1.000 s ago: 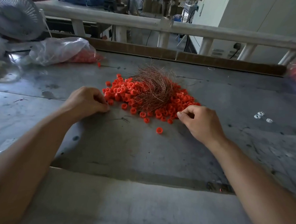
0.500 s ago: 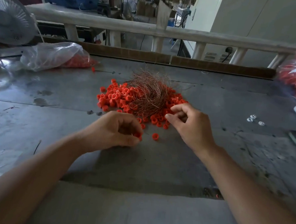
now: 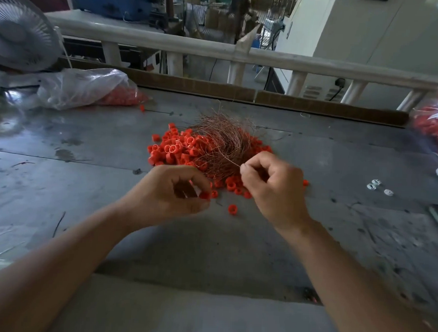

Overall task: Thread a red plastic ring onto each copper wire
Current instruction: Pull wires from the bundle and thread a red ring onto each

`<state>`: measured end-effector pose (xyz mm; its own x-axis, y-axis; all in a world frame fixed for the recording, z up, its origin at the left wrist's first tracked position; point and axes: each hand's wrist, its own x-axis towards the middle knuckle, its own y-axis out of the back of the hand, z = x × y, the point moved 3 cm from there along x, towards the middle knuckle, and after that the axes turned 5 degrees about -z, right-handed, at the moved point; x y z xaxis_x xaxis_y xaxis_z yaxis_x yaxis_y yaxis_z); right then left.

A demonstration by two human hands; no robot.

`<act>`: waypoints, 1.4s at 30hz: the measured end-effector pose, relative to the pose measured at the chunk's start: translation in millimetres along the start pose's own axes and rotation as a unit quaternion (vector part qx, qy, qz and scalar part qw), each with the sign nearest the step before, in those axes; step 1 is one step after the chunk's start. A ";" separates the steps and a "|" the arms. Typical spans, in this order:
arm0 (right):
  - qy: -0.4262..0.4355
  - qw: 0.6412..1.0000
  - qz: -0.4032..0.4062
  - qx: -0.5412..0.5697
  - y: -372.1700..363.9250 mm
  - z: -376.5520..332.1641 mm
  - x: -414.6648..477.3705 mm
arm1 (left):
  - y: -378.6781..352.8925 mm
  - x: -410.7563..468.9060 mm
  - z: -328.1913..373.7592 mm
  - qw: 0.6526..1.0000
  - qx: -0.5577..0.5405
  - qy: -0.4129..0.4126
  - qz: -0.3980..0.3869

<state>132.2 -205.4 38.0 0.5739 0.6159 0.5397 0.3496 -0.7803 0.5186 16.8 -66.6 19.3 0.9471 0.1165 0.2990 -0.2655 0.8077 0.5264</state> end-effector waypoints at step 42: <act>0.022 0.981 -0.063 0.181 28.9 -26.5 -0.9 | -9.1 0.2 18.0 0.940 -0.324 0.044 0.101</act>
<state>122.2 -225.6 70.1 0.4803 0.7075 0.5184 0.6597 -0.6809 0.3180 16.2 -84.4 28.9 0.9081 0.3295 0.2583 -0.3032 0.9430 -0.1369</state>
